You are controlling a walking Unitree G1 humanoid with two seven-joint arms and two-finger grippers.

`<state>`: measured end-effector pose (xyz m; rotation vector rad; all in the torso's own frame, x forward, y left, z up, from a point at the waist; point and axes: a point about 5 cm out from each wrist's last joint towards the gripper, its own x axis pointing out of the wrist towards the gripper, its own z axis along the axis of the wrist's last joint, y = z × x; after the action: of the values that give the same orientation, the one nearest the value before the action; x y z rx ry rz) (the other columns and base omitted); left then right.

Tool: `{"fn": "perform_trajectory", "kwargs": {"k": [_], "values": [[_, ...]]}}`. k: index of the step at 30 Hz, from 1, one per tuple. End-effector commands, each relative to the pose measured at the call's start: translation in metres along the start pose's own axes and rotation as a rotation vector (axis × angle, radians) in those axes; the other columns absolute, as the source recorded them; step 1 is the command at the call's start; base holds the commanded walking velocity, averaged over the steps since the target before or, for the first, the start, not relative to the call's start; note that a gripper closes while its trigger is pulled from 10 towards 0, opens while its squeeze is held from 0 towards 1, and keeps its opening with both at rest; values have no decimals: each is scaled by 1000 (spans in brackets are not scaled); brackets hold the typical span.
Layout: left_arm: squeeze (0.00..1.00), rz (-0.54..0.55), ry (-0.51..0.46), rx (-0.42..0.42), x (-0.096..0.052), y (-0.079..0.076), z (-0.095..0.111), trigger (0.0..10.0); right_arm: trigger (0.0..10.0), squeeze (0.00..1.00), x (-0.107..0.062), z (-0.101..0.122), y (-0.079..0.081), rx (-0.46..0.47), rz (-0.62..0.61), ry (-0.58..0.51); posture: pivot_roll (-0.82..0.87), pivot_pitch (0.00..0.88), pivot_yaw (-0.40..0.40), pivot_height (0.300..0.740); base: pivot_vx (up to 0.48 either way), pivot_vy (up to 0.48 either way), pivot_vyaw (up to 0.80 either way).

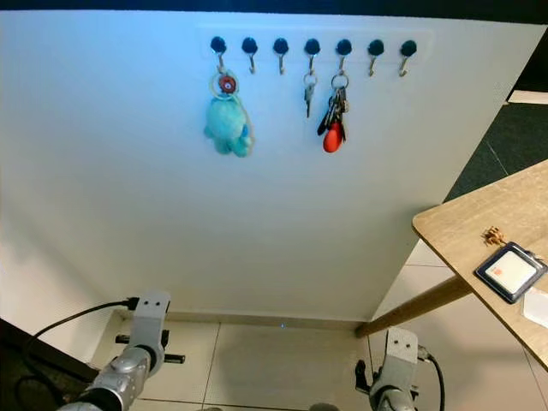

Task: Hang keys on a hook

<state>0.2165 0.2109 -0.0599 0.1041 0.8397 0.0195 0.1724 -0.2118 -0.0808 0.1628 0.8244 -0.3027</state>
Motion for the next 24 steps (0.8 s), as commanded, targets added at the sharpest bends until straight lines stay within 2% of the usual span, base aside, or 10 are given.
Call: {"fn": "perform_trajectory", "kwargs": {"k": [1, 11, 24], "values": [[0, -17, -19, 3, 1, -6, 4, 10000, 10000, 0, -2, -8, -5, -8, -9, 25, 30, 20, 15, 740, 0, 0, -800], [0, -51, -56, -26, 1, -11, 6, 10000, 10000, 0, -2, -9, -1, -35, 11, 31, 43, 17, 8, 740, 0, 0, -800], [0, -50, -104, -40, 1, -11, 12, 10000, 10000, 0, 0, -2, 3, -67, 34, 19, 53, 20, 1, 740, 0, 0, -800]]}}
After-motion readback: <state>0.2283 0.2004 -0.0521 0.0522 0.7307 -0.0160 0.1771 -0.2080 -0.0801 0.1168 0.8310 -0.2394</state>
